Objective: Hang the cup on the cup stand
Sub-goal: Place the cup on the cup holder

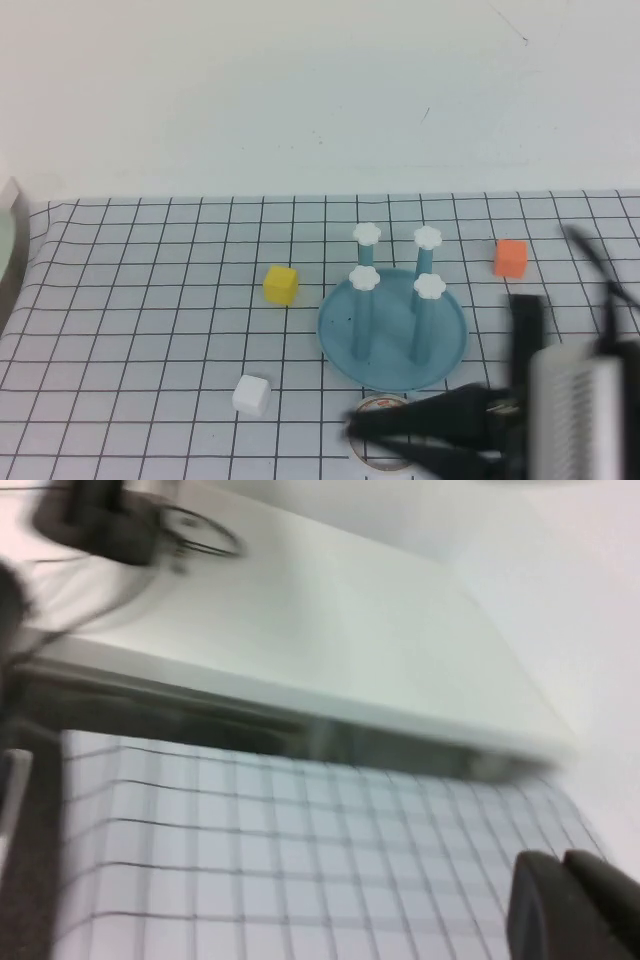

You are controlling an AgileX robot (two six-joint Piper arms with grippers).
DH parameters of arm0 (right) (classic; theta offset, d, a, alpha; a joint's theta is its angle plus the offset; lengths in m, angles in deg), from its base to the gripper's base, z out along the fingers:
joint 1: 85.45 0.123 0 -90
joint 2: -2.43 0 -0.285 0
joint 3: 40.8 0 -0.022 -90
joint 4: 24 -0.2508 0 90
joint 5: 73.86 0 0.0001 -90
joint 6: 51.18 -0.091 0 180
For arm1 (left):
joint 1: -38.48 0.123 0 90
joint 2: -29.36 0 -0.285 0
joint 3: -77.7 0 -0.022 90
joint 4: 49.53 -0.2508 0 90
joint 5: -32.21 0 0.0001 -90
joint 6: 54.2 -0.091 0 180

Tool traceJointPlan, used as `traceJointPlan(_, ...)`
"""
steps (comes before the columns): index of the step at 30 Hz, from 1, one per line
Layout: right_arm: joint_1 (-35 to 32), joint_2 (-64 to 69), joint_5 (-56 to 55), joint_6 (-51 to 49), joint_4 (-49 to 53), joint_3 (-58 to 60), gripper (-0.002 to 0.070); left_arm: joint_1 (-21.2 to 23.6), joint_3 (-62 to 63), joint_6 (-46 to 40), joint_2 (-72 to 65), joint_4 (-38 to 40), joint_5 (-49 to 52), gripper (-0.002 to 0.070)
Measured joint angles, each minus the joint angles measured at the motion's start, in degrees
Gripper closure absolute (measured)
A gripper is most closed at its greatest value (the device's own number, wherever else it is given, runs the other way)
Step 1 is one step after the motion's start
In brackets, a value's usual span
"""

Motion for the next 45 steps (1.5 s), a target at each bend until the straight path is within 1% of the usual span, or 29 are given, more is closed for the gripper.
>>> traceJointPlan(4, 0.0, -6.3, -10.2, -4.8, -0.4, 3.5, 0.0674, 0.0, 4.9, -7.2, -6.4, 0.0, 4.5, 0.0113)
traceJointPlan(10, 0.0, -14.1, -27.7, -6.4, -1.6, 5.4, 0.0677, 0.0, 11.9, -15.2, -17.7, -0.6, 13.9, 0.0114)
traceJointPlan(14, 0.0, -15.6, -44.2, -7.3, -2.8, 5.4, 0.0678, 0.0, 16.1, -17.1, -24.9, -1.4, 20.0, 0.0114)
traceJointPlan(17, 0.0, -15.6, -59.0, -7.8, -3.3, 4.9, 0.0678, 0.0, 18.7, -17.3, -29.7, -1.6, 23.6, 0.0114)
traceJointPlan(19, 0.0, -15.7, -64.8, -5.9, -3.4, 3.5, 0.0678, 0.0, 19.9, -17.4, -32.4, -1.7, 24.9, 0.0114)
traceJointPlan(20, 0.0, -16.2, -65.7, -4.8, -3.4, 2.6, 0.0678, 0.0, 20.2, -17.5, -33.2, -1.7, 25.0, 0.0114)
traceJointPlan(22, 0.0, -17.2, -62.0, -3.5, -3.4, 1.2, 0.0678, 0.0, 20.6, -18.0, -34.7, -1.8, 25.3, 0.0114)
traceJointPlan(24, 0.0, -18.2, -53.8, -4.2, -3.4, -0.2, 0.0678, 0.0, 20.6, -18.0, -35.5, -1.8, 25.3, 0.0115)
traceJointPlan(30, 0.0, -18.9, -23.7, -14.5, -3.3, -1.2, 0.0678, 0.0, 20.6, -20.6, -36.3, -1.8, 24.8, 0.0115)
traceJointPlan(32, 0.0, -18.4, -16.9, -18.2, -3.0, -0.5, 0.0678, 0.0, 20.6, -22.2, -36.3, -1.8, 24.8, 0.0116)
traceJointPlan(34, 0.0, -18.4, -12.8, -21.6, -2.7, 1.0, 0.0678, 0.0, 20.6, -23.8, -36.3, -1.8, 24.8, 0.0117)
traceJointPlan(35, 0.0, -18.2, -8.6, -25.0, -2.6, 2.7, 0.0678, 0.0, 20.6, -25.0, -36.3, -1.8, 24.8, 0.0117)
traceJointPlan(38, 0.0, -18.1, -1.4, -30.1, -1.6, 5.4, 0.0678, 0.0, 20.6, -25.6, -36.3, -1.8, 24.8, 0.0117)
traceJointPlan(40, 0.0, -18.0, 5.3, -33.8, 3.7, 6.3, 0.0678, 0.0, 20.6, -26.0, -36.3, -1.8, 24.8, 0.0117)
traceJointPlan(41, 0.0, -18.0, 9.9, -36.7, 8.5, 6.6, 0.0678, 0.0, 20.6, -26.5, -36.3, -1.8, 24.8, 0.0117)
traceJointPlan(43, 0.0, -18.0, 19.2, -44.6, 18.8, 6.6, 0.0678, 0.0, 20.6, -27.4, -36.3, -1.8, 24.8, 0.0117)
traceJointPlan(45, 0.0, -18.0, 25.4, -53.4, 29.3, 6.1, 0.0678, 0.0, 20.6, -27.9, -36.3, -1.8, 24.8, 0.0117)
